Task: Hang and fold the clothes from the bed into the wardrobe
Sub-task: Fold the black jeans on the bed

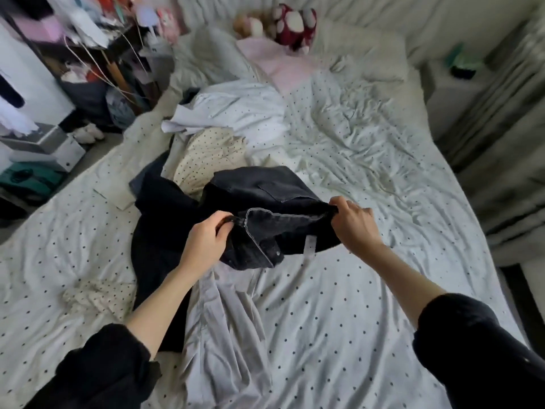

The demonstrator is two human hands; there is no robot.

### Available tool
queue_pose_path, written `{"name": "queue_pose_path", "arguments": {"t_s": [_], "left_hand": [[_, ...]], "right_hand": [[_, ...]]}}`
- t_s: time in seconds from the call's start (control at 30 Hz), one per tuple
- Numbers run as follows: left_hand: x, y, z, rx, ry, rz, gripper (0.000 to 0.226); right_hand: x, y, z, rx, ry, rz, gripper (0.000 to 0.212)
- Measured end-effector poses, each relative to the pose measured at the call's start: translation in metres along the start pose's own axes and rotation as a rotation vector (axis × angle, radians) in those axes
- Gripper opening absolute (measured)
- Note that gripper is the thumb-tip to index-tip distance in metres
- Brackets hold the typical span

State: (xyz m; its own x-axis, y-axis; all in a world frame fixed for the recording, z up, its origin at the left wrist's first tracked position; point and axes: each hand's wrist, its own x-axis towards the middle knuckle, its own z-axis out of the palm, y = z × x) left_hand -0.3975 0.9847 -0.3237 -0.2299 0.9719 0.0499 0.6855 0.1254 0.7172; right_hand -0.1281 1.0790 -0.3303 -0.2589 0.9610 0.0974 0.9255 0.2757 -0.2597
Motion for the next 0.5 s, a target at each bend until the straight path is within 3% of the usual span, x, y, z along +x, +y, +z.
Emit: {"name": "queue_pose_path", "arguments": {"t_s": [0.3, 0.4, 0.5], "left_hand": [[0.041, 0.168, -0.040, -0.117, 0.190, 0.307, 0.024], [0.033, 0.173, -0.028, -0.034, 0.074, 0.342, 0.022], [0.012, 0.139, 0.012, 0.051, -0.114, 0.240, 0.023]], "right_hand": [[-0.001, 0.062, -0.165, 0.125, 0.162, 0.117, 0.026], [-0.018, 0.081, -0.166, 0.139, 0.055, 0.131, 0.024], [-0.050, 0.103, -0.117, 0.113, -0.130, 0.218, 0.025]]}}
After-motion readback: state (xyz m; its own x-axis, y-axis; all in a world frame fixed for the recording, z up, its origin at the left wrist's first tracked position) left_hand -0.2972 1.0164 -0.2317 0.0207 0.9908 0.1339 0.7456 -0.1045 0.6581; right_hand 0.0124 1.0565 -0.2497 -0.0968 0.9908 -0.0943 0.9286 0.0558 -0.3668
